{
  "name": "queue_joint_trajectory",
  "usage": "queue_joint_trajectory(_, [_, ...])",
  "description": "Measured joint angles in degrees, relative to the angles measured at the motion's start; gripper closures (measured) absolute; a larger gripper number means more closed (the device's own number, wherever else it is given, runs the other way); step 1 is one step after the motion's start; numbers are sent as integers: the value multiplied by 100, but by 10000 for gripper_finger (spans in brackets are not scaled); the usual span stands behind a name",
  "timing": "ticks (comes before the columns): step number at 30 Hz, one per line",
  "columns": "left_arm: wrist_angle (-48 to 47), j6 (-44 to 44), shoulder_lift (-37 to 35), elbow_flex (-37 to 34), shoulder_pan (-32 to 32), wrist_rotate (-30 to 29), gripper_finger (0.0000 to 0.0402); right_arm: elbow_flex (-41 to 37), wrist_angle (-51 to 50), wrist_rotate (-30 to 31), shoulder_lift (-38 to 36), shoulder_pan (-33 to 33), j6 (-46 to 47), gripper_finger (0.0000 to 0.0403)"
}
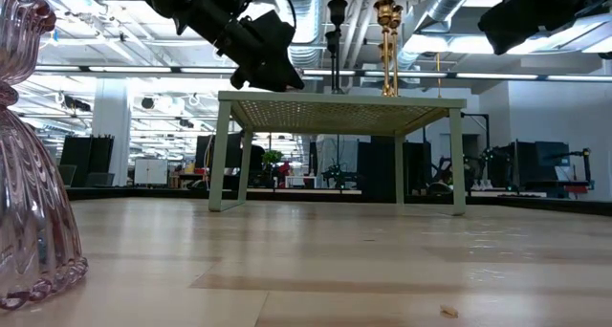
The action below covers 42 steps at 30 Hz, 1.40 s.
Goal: Pick & Place candle stick holders
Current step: Put the top pink glass candle holder on the shelf
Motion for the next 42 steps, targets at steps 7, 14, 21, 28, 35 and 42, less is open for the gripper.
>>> queue_joint_trajectory(7, [36,0,-2,0,0,0,207,0,0,0,-2,0,0,403])
queue_joint_trajectory(14, [46,0,-2,0,-2,0,207,0,-1,0,-1,0,-1,403])
queue_joint_trajectory(21, [74,-296,-4,0,-13,4,207,0,-4,0,-2,0,-46,403])
queue_joint_trajectory(28, [42,-496,-4,0,-13,3,183,0,-144,-2,-2,0,-44,403])
queue_joint_trajectory(35, [13,-495,-4,0,-13,254,117,0,-138,-1,-2,0,-46,403])
queue_joint_trajectory(42, [-86,-446,-4,0,-15,1717,112,0,-136,-3,-2,0,32,403])
